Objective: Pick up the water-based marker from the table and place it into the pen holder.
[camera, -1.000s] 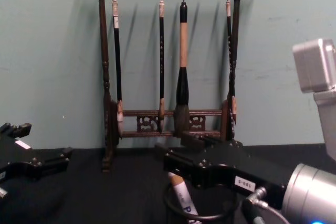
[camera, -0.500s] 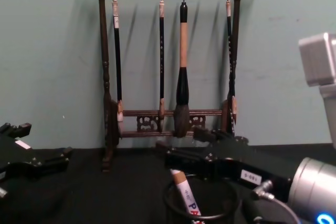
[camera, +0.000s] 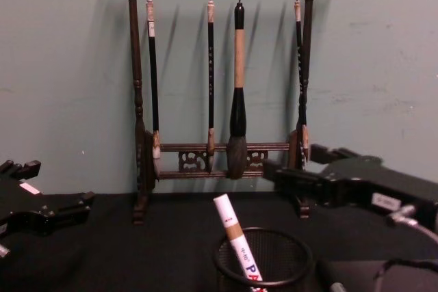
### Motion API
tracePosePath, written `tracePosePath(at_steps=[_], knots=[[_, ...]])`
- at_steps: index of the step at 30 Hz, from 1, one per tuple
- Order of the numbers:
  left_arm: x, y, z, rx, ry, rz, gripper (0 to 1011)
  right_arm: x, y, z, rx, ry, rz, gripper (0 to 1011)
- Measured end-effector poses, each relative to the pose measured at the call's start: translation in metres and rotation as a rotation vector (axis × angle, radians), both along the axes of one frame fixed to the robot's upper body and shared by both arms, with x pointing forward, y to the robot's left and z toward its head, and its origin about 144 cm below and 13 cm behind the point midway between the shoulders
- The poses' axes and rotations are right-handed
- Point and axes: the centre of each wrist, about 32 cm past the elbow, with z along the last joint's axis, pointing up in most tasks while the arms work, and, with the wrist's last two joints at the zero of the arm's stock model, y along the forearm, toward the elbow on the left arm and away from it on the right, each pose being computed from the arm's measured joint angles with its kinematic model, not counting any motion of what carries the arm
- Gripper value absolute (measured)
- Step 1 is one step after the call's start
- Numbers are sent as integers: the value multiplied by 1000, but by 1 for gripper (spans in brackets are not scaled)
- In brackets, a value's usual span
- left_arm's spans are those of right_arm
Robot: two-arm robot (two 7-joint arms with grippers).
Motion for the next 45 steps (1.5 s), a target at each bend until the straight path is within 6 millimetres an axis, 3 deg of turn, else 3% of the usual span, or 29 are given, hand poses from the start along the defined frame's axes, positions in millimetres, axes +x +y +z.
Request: tracePosePath(at_steps=[10,17,31,45], knots=[[0,0,0,0,0,0,1001,-9,-30,11,-62,79,-108,1002],[0,0,0,0,0,0,1001,-13,-37,12,-131,179,-137,1002],[0,0,0,0,0,0,1001,-4,-20,16,-326,321,-119,1003],[0,0,0,0,0,0,1001,11,-3,9,-414,388,-154,1002]])
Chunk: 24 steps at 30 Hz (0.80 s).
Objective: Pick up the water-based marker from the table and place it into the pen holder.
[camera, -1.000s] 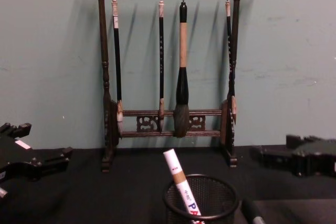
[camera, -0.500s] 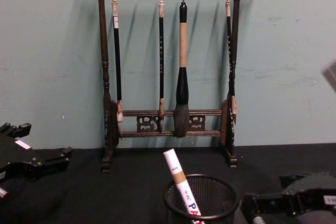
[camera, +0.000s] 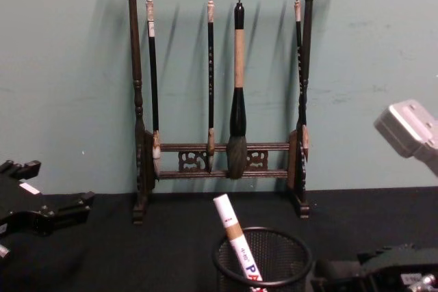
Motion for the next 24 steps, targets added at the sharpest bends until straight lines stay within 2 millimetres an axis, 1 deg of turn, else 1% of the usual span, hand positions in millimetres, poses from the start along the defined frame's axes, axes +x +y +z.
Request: tracePosePath(at_steps=[10,24], knots=[[0,0,0,0,0,0,1001,6,7,-5,-11,13,0,1002],[0,0,0,0,0,0,1001,7,7,-8,-8,22,-3,1002]])
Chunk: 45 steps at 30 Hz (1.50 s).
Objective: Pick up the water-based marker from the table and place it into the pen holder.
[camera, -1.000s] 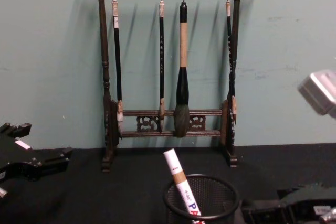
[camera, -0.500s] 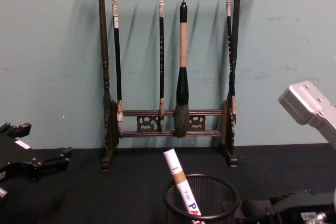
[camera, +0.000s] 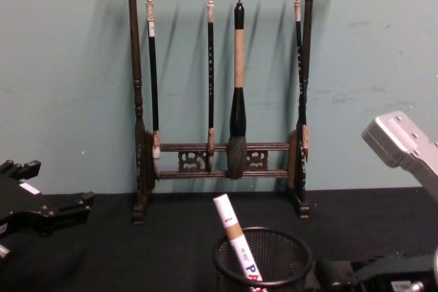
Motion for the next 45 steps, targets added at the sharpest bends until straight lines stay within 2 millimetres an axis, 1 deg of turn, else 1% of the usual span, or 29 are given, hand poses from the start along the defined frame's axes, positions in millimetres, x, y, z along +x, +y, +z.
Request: tracePosePath(at_steps=[24,28,30,31,34,39,40,42,43,45], knots=[[0,0,0,0,0,0,1001,-1,1,-2,1,1,11,996],[0,0,0,0,0,0,1001,-1,1,-2,1,1,11,904],[0,0,0,0,0,0,1001,-1,1,-2,2,1,11,881],[0,0,0,0,0,0,1001,-1,1,-2,2,1,10,825],[0,0,0,0,0,0,1001,-1,1,-2,2,1,10,758],[0,0,0,0,0,0,1001,-1,1,-2,3,1,10,574],[0,0,0,0,0,0,1001,-1,1,-2,3,1,10,561],[0,0,0,0,0,0,1001,-1,1,-2,3,1,10,503],[0,0,0,0,0,0,1001,-1,1,-2,3,1,10,453],[0,0,0,0,0,0,1001,-1,1,-2,3,1,10,413]])
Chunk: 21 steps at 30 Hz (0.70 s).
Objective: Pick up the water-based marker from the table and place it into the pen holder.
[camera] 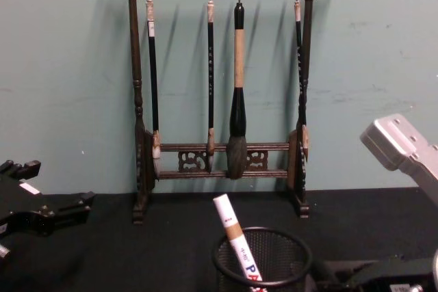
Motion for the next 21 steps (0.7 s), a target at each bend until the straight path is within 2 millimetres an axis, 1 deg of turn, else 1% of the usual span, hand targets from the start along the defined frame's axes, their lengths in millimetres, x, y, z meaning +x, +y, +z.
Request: tracePosePath(at_steps=[1,3,4,5,15,21], knots=[[0,0,0,0,0,0,1001,0,0,0,0,0,0,358],[0,0,0,0,0,0,1001,0,0,0,0,0,0,311],[0,0,0,0,0,0,1001,0,0,0,0,0,0,255],[0,0,0,0,0,0,1001,0,0,0,1,1,0,244],[0,0,0,0,0,0,1001,0,0,0,1,1,-1,238],[0,0,0,0,0,0,1001,-1,-3,2,42,-26,-3,237]])
